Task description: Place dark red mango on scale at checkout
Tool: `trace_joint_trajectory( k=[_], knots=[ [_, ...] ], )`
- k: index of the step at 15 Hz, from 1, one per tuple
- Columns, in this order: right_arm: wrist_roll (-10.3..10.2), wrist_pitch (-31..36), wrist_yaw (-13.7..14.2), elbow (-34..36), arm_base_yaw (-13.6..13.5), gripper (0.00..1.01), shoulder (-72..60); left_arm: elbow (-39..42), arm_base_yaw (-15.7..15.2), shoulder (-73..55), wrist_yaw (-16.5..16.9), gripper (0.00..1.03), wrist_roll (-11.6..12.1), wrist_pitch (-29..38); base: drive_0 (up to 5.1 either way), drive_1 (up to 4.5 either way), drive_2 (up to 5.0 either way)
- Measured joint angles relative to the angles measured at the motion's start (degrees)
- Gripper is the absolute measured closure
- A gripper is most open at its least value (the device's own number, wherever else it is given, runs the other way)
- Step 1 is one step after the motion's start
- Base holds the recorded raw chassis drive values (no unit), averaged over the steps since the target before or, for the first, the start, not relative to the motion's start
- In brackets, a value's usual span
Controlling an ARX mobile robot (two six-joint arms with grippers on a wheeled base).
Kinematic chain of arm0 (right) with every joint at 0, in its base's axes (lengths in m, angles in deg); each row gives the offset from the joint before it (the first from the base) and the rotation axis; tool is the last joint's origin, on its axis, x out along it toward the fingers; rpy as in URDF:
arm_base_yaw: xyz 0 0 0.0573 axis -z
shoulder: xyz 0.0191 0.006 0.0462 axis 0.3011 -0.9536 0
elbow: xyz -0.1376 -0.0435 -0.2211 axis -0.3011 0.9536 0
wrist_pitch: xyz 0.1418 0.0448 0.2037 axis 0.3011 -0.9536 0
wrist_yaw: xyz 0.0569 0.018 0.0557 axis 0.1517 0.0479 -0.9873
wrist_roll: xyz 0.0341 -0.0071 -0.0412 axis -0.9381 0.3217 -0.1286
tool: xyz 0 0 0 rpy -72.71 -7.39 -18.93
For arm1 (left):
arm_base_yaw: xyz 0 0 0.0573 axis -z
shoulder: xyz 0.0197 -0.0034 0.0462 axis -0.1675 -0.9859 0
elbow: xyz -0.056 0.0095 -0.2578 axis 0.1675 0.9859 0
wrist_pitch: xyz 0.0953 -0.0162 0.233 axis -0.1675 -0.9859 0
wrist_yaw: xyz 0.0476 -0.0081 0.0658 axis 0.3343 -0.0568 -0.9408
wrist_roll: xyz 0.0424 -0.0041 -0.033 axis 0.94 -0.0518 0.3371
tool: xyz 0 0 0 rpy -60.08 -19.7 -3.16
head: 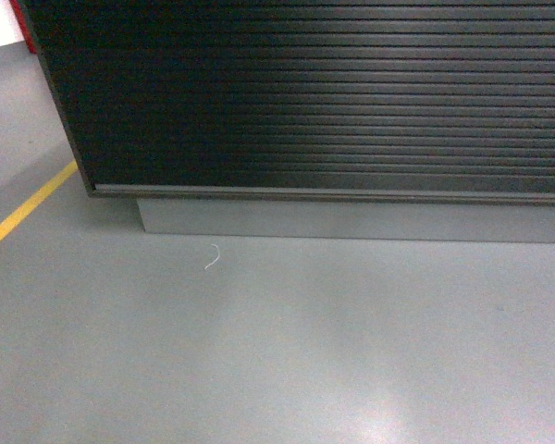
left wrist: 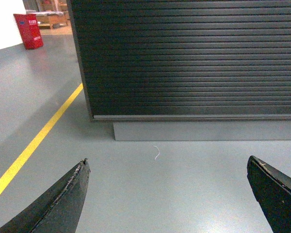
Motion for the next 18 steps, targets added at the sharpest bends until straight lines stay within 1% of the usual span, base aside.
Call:
trace_joint_trajectory(
  k=[18],
  knots=[
    [0.0,0.1,0.0,0.0,0.0,0.03,0.0,0.0,0.0,0.0,0.0,0.05,0.0,-0.1,0.0,3.86,-3.9]
  ],
)
